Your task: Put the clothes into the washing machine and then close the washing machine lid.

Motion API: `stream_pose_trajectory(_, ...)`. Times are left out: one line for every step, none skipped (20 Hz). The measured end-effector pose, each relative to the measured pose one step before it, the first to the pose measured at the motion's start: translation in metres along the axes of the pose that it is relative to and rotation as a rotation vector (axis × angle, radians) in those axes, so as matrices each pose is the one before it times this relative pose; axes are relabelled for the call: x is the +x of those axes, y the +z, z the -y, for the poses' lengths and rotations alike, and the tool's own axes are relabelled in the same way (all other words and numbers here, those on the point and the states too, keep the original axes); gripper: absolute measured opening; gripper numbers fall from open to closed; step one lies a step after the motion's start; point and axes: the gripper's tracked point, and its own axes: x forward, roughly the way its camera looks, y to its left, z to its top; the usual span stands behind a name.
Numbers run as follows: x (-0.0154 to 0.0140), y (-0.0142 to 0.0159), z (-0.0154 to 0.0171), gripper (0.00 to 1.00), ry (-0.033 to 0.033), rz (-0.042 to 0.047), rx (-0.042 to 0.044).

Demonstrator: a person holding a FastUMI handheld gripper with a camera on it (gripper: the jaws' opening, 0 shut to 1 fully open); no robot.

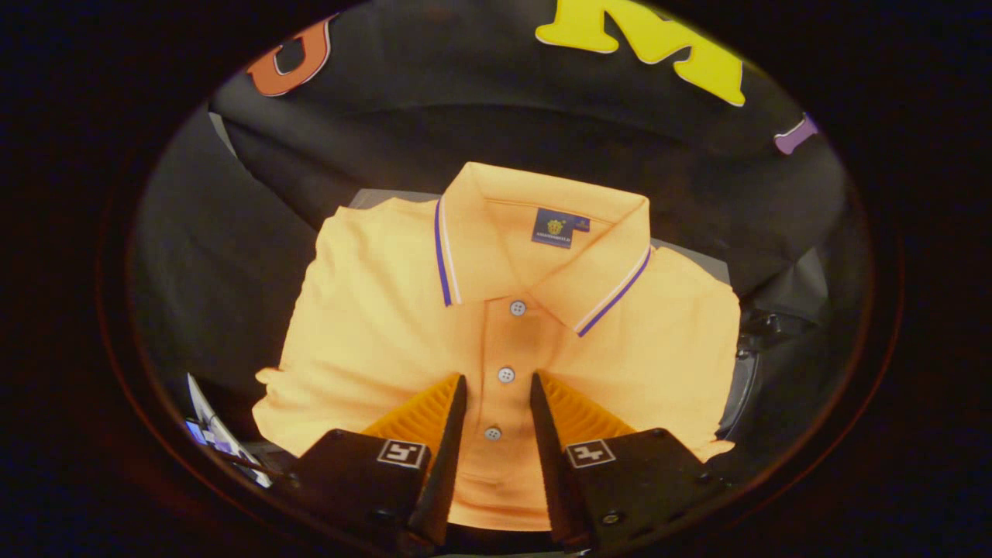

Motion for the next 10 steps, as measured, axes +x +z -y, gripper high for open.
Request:
stream_pose_trajectory(0.00101,0.00162,-0.00009,0.44,0.00263,0.00011,0.01691)
stream_pose_trajectory(-0.00060,-0.00014,0.00227,0.31,0.00965,0.00175,0.00350)
stream_pose_trajectory(0.00057,0.00150,0.00161,0.28,0.01128,0.00381,-0.00467)
stream_pose_trajectory(-0.00024,-0.00075,0.00145,0.25,0.01697,0.00288,0.00763)
stream_pose_trajectory(0.00071,-0.00008,0.00069,0.21,0.02520,0.00113,0.02264)
stream_pose_trajectory(-0.00351,0.00036,0.00018,0.18,0.02782,-0.00158,0.03259)
stream_pose_trajectory(0.00006,-0.00232,-0.00064,0.15,0.03338,-0.00362,0.04821)
stream_pose_trajectory(-0.00140,0.00100,0.00073,0.14,0.02648,-0.00821,0.02803)
stream_pose_trajectory(-0.00058,0.00032,0.00002,0.13,0.02471,-0.00905,0.02448)
stream_pose_trajectory(-0.00153,0.00128,-0.00038,0.13,0.02356,-0.01256,0.01534)
